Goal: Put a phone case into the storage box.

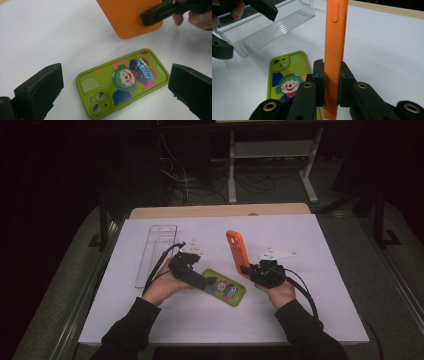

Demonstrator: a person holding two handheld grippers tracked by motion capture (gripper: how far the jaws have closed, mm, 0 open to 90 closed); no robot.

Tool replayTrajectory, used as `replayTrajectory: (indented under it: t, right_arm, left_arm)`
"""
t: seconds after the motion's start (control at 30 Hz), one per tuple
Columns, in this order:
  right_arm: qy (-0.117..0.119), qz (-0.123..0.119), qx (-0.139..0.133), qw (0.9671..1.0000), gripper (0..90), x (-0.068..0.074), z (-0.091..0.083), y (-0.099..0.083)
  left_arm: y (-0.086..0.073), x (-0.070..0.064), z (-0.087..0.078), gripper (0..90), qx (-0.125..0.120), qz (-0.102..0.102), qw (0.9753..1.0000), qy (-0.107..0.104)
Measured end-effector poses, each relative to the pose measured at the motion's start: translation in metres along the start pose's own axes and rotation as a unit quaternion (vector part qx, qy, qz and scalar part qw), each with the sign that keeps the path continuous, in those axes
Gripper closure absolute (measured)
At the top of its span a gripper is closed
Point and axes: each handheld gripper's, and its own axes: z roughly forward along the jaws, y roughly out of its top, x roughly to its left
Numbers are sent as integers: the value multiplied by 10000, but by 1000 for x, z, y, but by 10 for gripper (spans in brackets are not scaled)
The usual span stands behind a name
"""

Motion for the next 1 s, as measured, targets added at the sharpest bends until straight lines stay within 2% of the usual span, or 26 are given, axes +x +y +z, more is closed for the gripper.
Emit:
replayTrajectory:
  t: [0.03, 0.07, 0.1, 0.17, 0.23, 0.33, 0.43, 0.5, 0.63, 0.73, 0.83, 1.0]
  right_arm:
    - [-11, -11, 12, 10000, 782, 0, 0, 0]
    - [-16, -24, 0, 10000, 782, 0, 0, -1]
    - [-19, -27, -8, 10000, 783, 0, 0, -1]
    - [-39, -56, -34, 10000, 783, 1, -1, 0]
    - [-15, -3, -53, 10000, 783, 1, -2, 0]
    - [11, 20, -97, 10000, 783, 2, -3, 0]
    - [20, 34, -147, 9999, 783, 3, -5, 1]
    - [50, 42, -161, 9998, 783, 4, -5, 1]
    - [72, 28, -206, 9998, 783, 6, -6, 2]
    - [103, 35, -219, 9997, 783, 8, -7, 2]
    - [133, 17, -238, 9996, 784, 10, -7, 3]
    - [196, -4, -279, 9994, 785, 15, -6, 3]
  left_arm:
    - [0, -1, 0, 0, -107, -138, 9998, -55]
    - [1, -1, 0, 0, -95, -137, 9998, -76]
    - [3, -1, 0, 0, -222, -190, 9995, -122]
    - [5, 1, -1, 0, -258, -188, 9994, -161]
    - [8, 1, -1, 0, -416, -328, 9982, -275]
    - [13, 2, -1, 0, -544, -358, 9973, -343]
    - [19, 4, -1, 0, -605, -400, 9965, -421]
    - [25, 5, 0, 0, -605, -343, 9966, -437]
    - [37, 7, 1, 0, -701, -391, 9954, -514]
    - [44, 11, 2, 0, -679, -411, 9953, -561]
    - [53, 14, 3, 0, -735, -503, 9941, -611]
    - [63, 18, 5, 0, -787, -503, 9933, -685]
